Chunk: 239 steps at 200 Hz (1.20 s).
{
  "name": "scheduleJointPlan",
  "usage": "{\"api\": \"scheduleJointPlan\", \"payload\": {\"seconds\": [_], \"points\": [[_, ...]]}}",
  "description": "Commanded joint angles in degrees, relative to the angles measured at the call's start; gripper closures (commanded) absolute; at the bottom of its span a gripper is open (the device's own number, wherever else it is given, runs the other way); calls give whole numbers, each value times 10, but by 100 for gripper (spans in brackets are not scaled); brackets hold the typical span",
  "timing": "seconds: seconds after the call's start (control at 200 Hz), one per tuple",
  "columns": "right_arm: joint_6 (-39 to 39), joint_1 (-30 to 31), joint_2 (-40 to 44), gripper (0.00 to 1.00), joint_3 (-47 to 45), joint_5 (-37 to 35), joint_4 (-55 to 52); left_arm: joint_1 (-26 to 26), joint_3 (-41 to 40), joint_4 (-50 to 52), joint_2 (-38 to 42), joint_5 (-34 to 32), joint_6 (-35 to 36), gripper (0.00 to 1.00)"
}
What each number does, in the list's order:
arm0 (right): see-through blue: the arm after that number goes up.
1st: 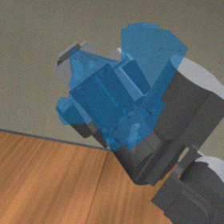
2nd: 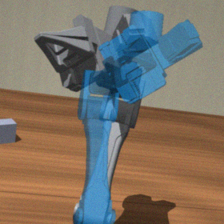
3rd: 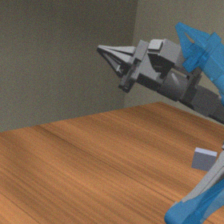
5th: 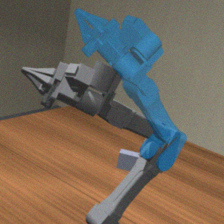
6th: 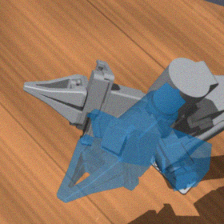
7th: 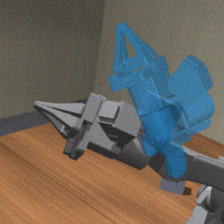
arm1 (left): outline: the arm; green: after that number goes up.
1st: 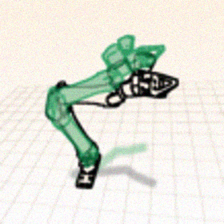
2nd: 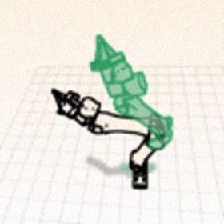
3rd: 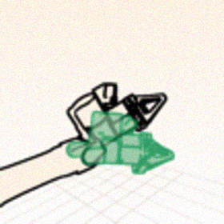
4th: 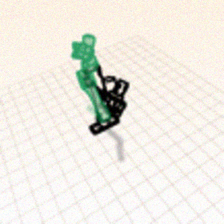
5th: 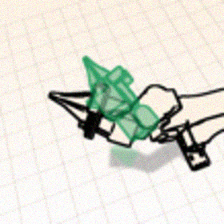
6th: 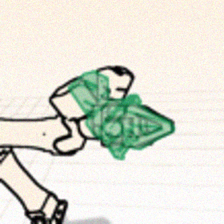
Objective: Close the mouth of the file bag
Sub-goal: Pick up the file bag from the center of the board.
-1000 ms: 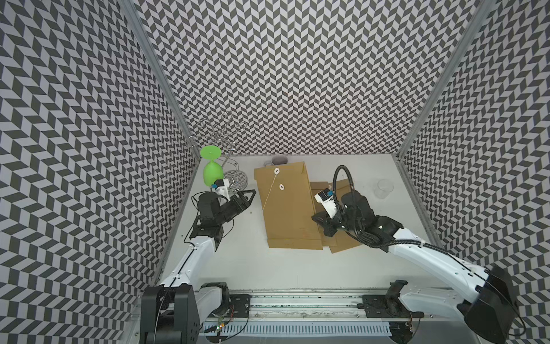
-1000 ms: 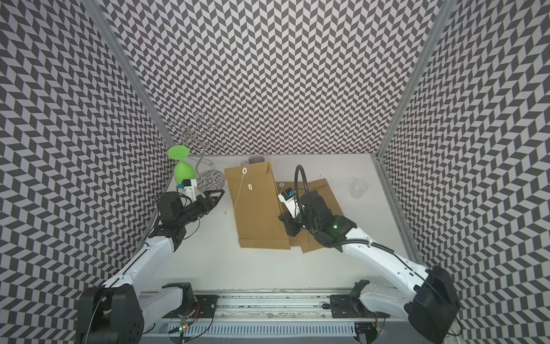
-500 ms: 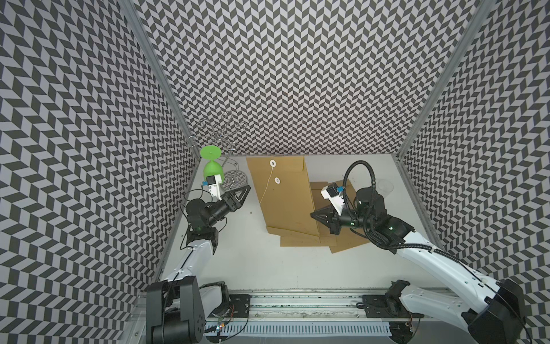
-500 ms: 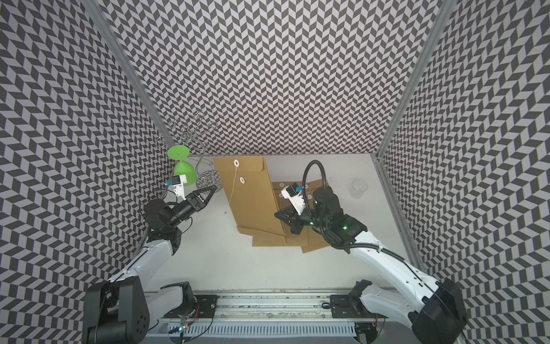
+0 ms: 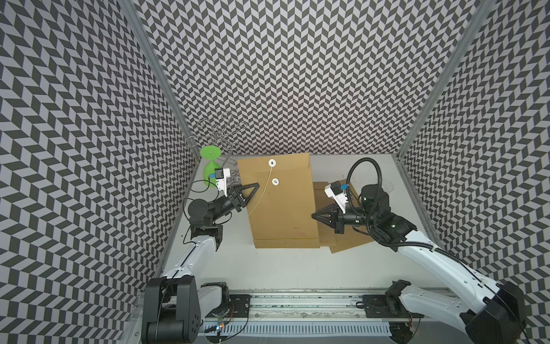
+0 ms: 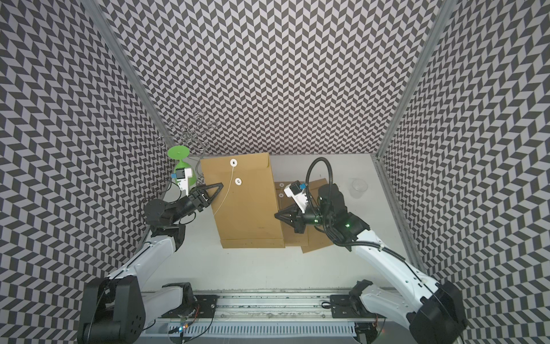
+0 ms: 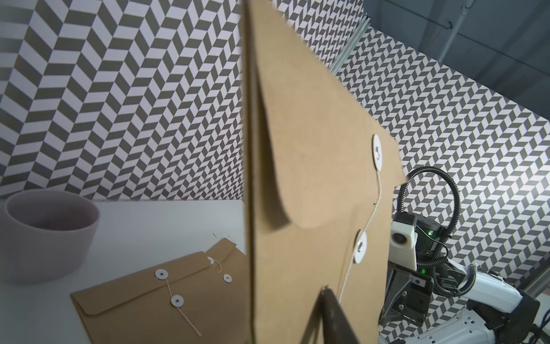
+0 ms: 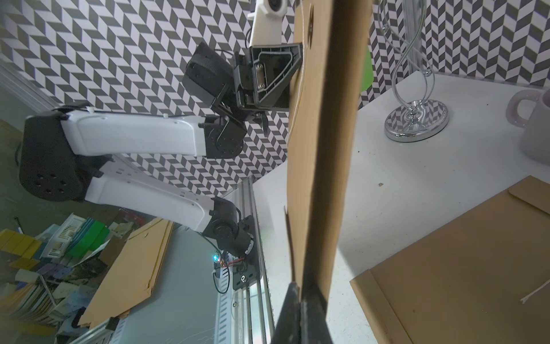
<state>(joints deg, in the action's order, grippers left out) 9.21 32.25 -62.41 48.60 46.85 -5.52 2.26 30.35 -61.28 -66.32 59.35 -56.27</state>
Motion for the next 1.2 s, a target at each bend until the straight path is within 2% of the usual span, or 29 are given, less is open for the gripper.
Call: {"api": "scheduleJointPlan", "payload": {"seconds": [0.0,0.08,0.135,0.18,0.285,0.401,0.501,0.606,0.956,1.077,1.192], "points": [[16,-5,0,100,5,23,57,-2,9,-88,0,12,-39,88],[17,-8,-10,100,13,23,52,1,-15,-214,-3,2,-98,100],[15,-9,-15,89,20,21,46,2,-26,-279,-6,-10,-134,100],[16,-11,-16,76,24,15,46,2,-28,-308,-8,-12,-150,100],[27,-19,-13,51,27,-8,50,2,-14,-306,-8,-1,-151,100],[50,-37,6,33,25,-39,68,2,-9,-314,-8,2,-163,100],[63,-50,18,11,31,-48,82,1,-11,-313,-5,4,-167,100],[63,-55,8,0,59,-51,75,-6,-19,-308,-1,11,-169,100],[107,-60,-52,2,127,5,120,-32,-66,-325,30,30,-190,100],[169,-59,-71,5,123,81,210,-45,-66,-319,26,34,-182,100],[223,-56,-81,10,121,112,273,-54,-62,-303,26,41,-169,100]]}}
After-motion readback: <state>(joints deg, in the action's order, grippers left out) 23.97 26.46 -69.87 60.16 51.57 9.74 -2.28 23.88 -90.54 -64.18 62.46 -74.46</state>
